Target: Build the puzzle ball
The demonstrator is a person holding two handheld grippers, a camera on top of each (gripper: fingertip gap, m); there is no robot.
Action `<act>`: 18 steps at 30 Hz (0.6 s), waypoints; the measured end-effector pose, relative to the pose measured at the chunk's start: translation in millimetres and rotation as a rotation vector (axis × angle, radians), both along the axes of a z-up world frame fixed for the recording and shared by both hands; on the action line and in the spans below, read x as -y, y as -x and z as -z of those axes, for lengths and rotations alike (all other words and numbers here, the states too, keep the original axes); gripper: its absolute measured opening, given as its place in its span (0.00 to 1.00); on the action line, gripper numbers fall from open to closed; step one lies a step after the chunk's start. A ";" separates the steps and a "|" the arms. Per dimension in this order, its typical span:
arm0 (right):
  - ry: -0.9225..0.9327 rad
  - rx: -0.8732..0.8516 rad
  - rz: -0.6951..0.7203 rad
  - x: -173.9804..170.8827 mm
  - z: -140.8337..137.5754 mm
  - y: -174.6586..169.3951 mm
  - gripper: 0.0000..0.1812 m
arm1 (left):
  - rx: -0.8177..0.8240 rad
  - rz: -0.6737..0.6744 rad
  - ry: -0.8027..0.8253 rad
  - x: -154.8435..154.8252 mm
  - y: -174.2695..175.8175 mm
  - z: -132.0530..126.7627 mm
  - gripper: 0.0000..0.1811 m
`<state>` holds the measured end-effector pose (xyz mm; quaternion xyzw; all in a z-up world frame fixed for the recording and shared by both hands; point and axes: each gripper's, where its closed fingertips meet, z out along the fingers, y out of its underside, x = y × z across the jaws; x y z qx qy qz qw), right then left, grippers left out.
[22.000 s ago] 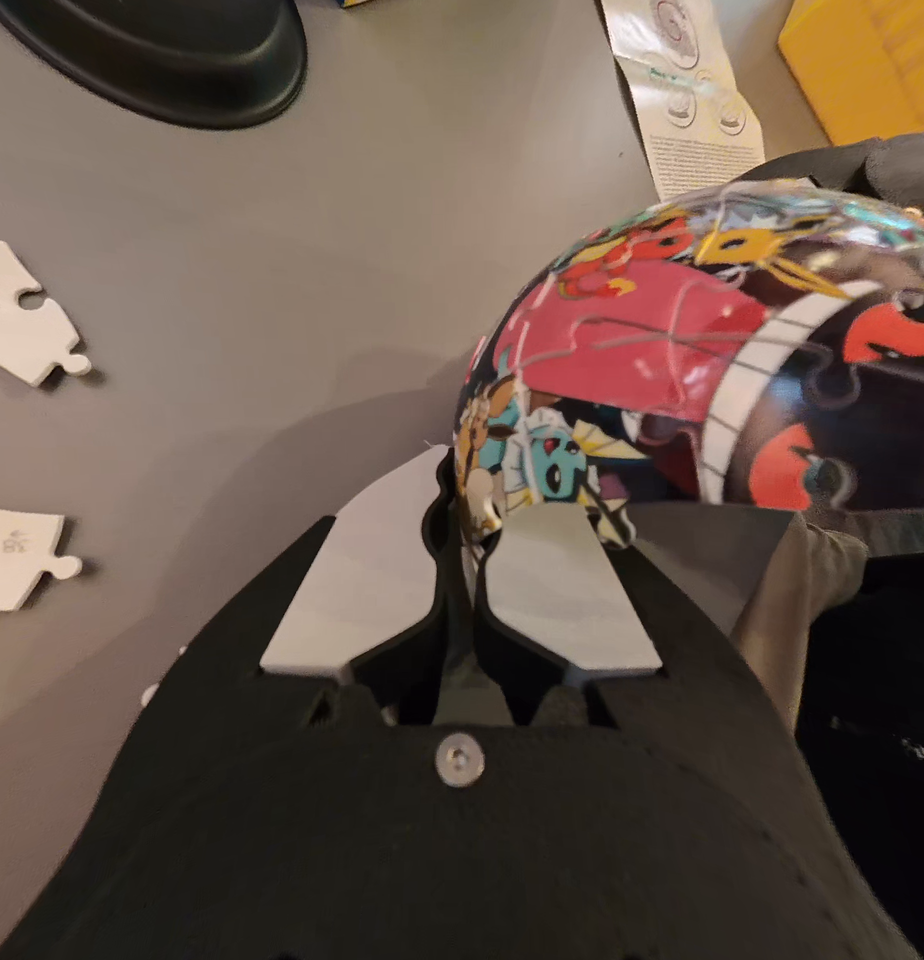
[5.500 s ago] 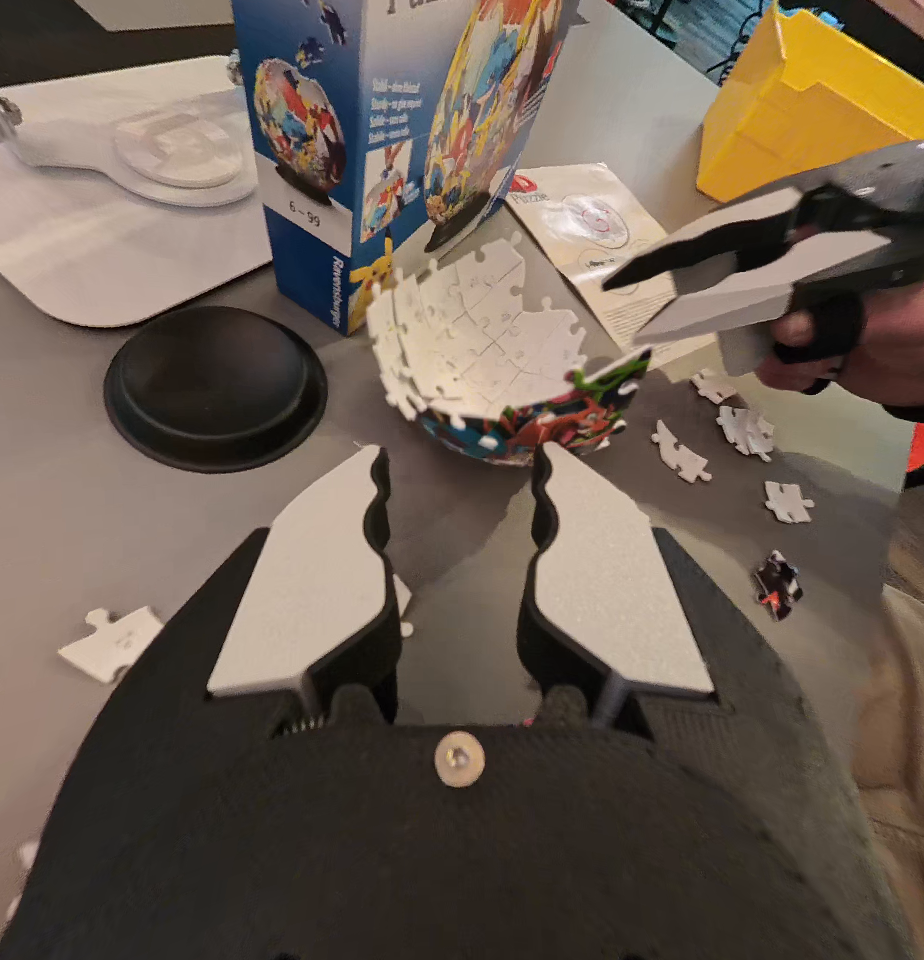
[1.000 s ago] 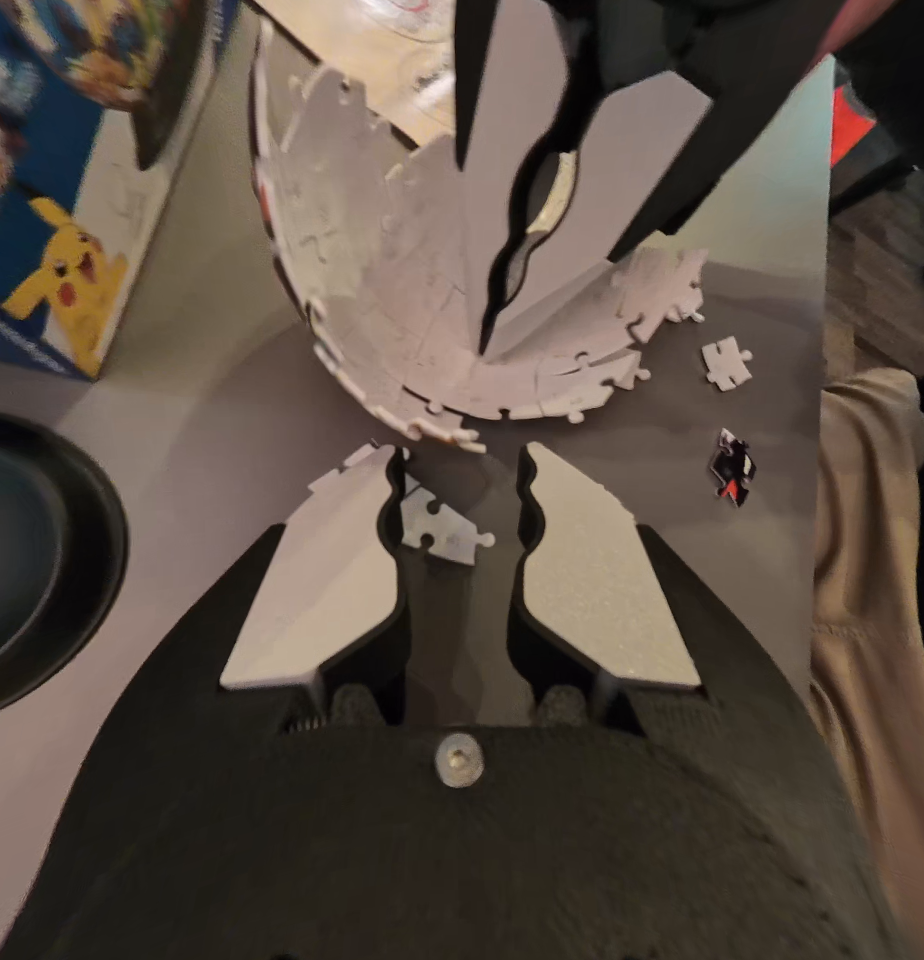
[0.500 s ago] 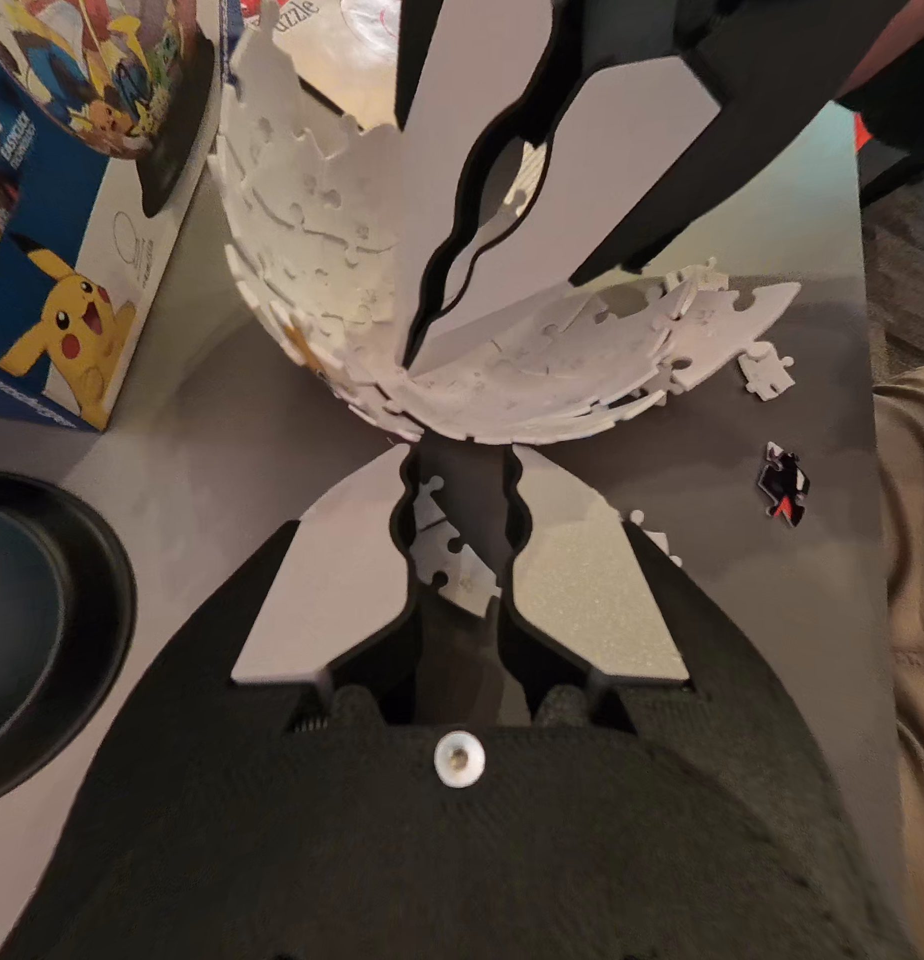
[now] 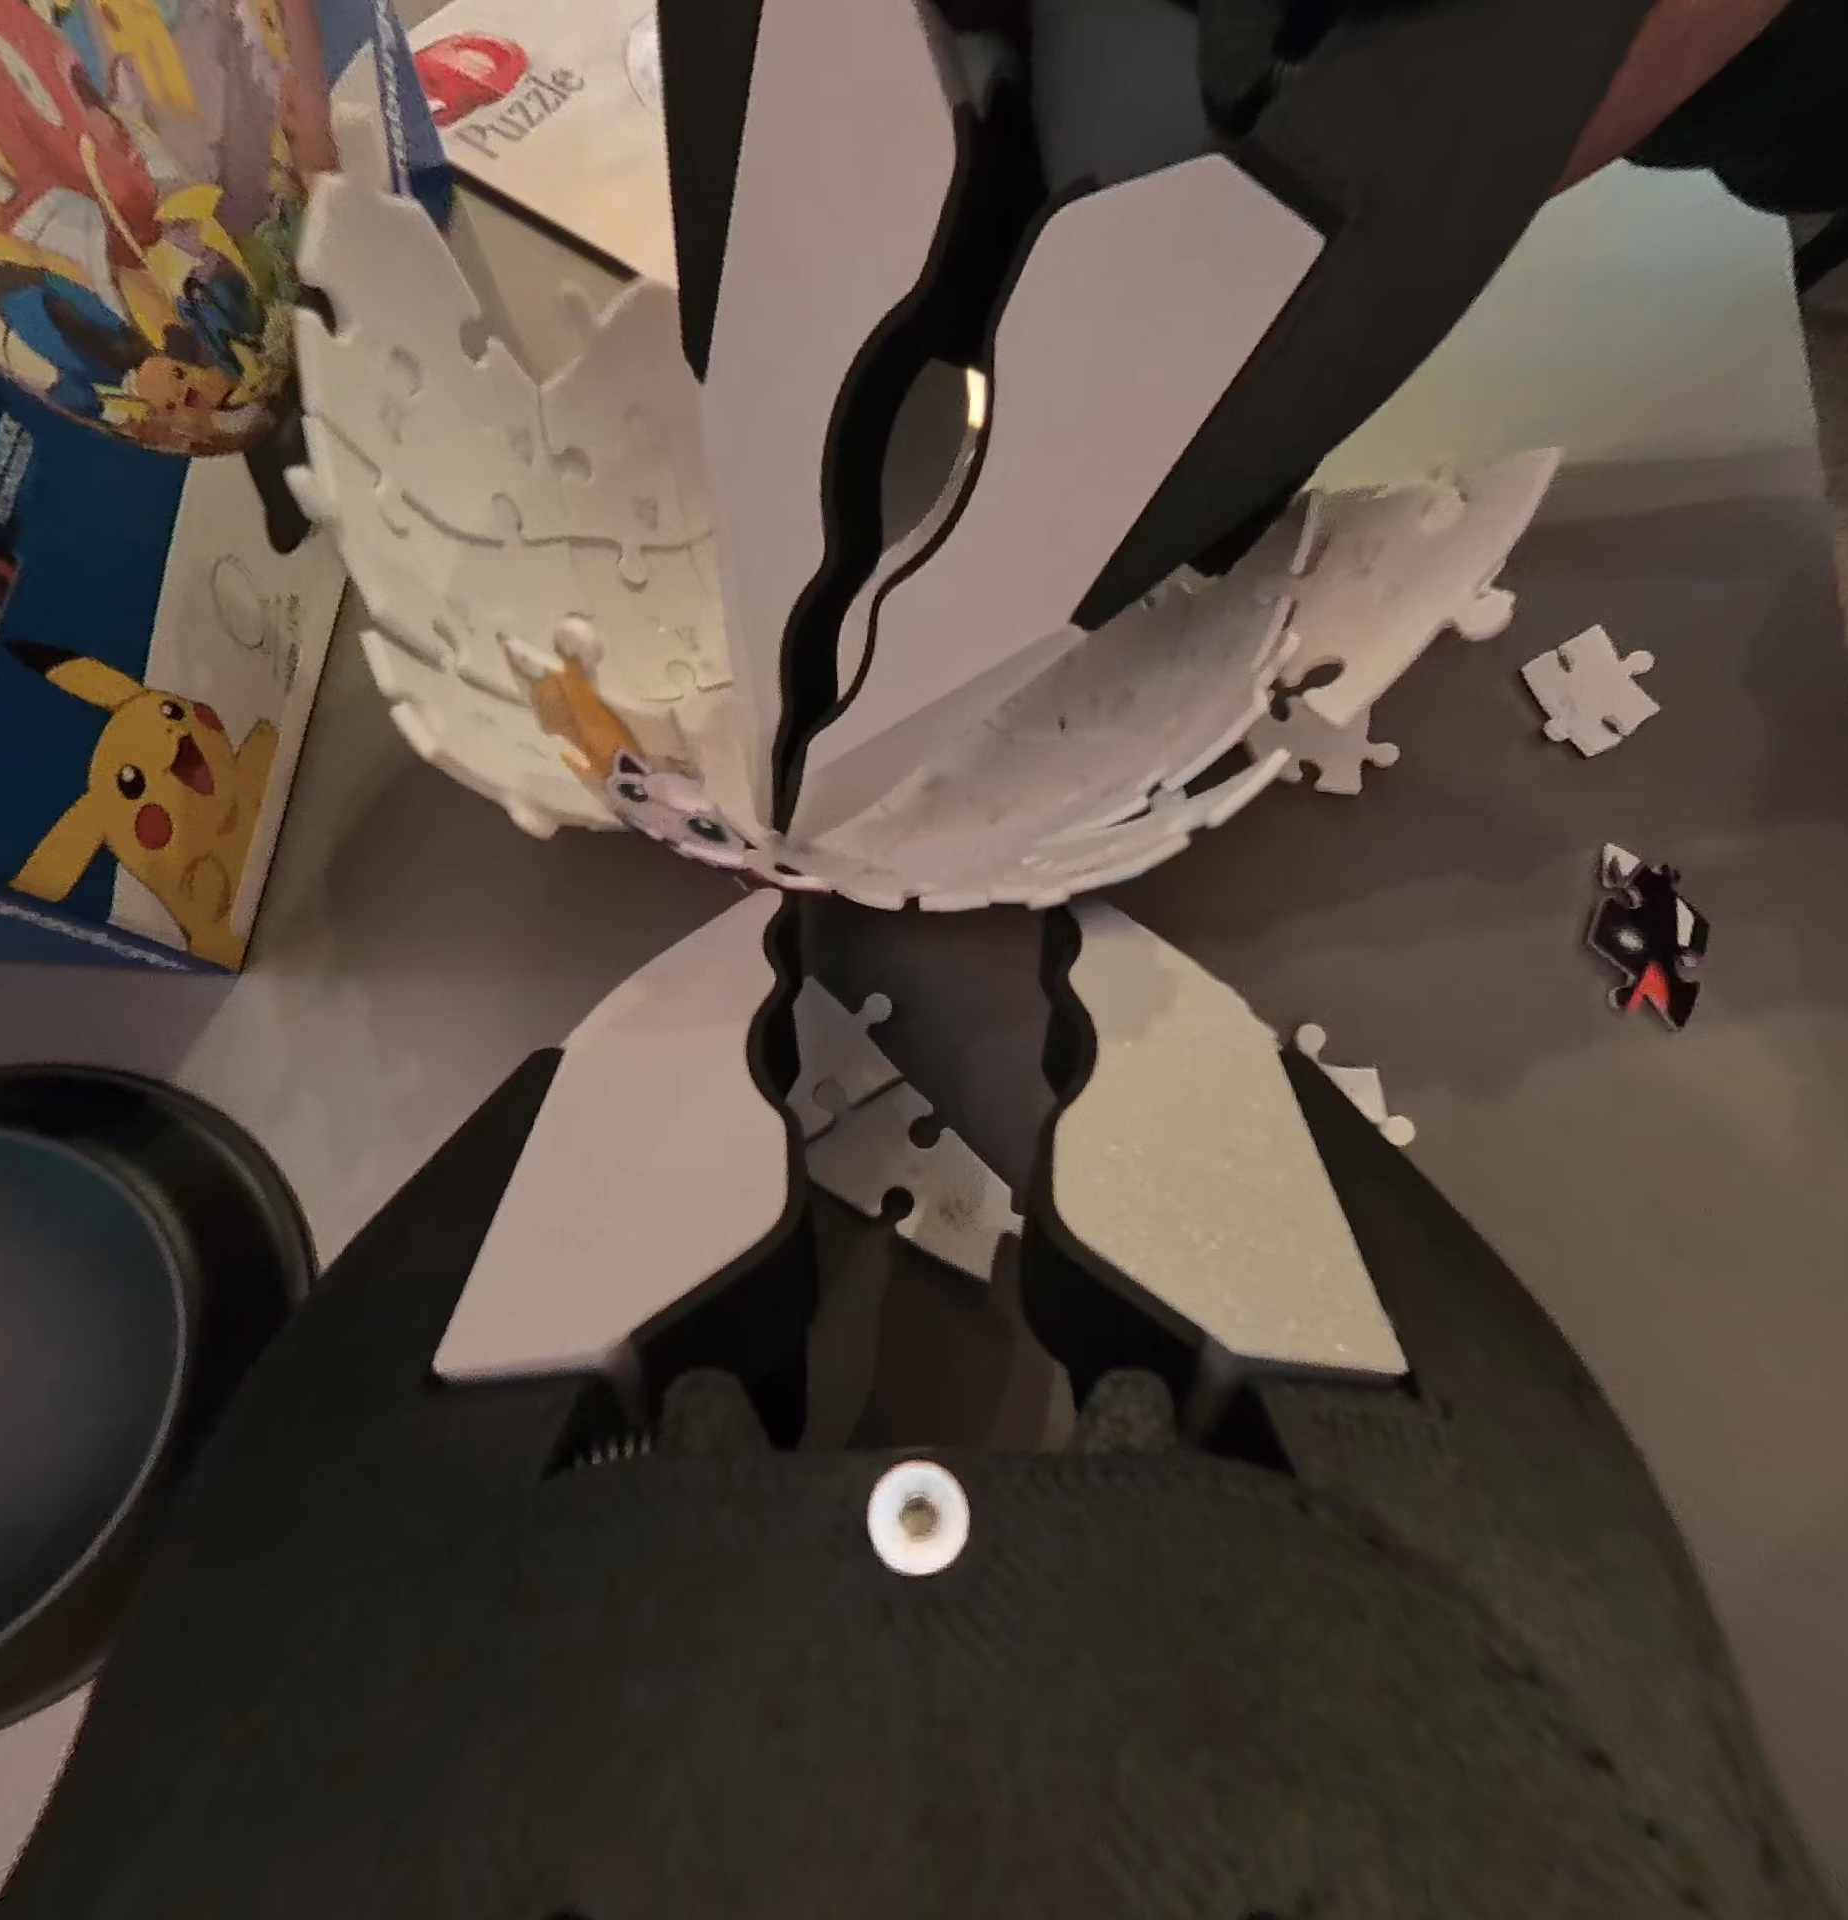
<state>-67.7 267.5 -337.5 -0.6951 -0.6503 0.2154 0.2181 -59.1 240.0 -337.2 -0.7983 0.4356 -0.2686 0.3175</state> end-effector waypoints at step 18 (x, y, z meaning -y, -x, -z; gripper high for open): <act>-0.018 0.078 -0.077 10.6 9.7 -10.1 0.00 | 0.140 -0.105 0.204 -0.6 13.2 -14.4 0.28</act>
